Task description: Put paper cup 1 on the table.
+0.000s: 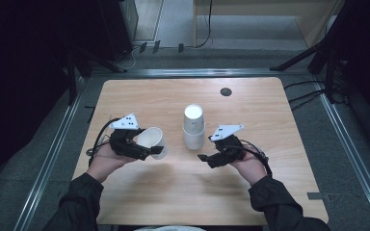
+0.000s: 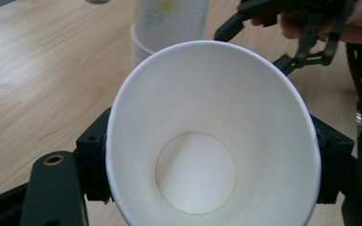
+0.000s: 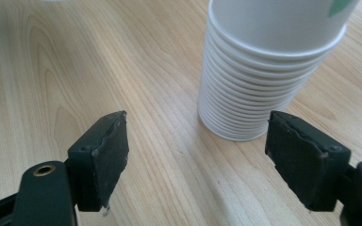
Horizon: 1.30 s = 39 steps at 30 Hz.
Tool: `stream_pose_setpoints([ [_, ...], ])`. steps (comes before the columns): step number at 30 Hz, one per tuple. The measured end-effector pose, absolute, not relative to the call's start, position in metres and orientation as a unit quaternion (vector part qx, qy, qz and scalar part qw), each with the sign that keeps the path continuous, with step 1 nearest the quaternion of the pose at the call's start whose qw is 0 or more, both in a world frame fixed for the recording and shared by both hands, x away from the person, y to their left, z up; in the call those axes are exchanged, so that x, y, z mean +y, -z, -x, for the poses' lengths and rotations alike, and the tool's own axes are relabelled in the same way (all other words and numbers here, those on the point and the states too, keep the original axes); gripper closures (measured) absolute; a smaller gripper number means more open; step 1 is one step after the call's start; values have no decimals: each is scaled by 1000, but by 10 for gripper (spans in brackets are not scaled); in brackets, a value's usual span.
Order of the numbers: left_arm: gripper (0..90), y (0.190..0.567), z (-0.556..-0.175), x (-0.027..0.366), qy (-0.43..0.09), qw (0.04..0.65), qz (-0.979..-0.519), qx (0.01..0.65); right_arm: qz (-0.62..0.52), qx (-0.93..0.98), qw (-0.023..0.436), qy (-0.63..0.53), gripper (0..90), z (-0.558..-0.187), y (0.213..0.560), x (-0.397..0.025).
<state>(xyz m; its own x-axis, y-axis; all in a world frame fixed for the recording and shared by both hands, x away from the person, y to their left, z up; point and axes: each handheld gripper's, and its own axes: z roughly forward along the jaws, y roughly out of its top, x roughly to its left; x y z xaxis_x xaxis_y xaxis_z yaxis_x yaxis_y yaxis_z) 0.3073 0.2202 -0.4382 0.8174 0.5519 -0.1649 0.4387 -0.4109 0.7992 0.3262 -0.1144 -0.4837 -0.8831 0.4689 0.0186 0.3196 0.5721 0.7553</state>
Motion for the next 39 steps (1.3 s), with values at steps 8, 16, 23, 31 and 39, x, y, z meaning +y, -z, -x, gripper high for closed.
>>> stream_pose_setpoints([
  [8,236,442,-316,235,-75,447,-832,321,-233,874,106,-412,222,-327,480,-117],
  [16,236,446,-326,246,-82,440,-829,336,-237,874,105,-411,223,-328,481,-121],
  [23,236,448,-333,256,-93,428,-830,345,-236,878,101,-404,223,-326,483,-121],
  [31,235,453,-344,270,-104,416,-826,365,-244,878,103,-398,223,-322,484,-127],
  [39,235,460,-357,277,-120,401,-820,391,-253,878,100,-393,222,-319,486,-133],
])
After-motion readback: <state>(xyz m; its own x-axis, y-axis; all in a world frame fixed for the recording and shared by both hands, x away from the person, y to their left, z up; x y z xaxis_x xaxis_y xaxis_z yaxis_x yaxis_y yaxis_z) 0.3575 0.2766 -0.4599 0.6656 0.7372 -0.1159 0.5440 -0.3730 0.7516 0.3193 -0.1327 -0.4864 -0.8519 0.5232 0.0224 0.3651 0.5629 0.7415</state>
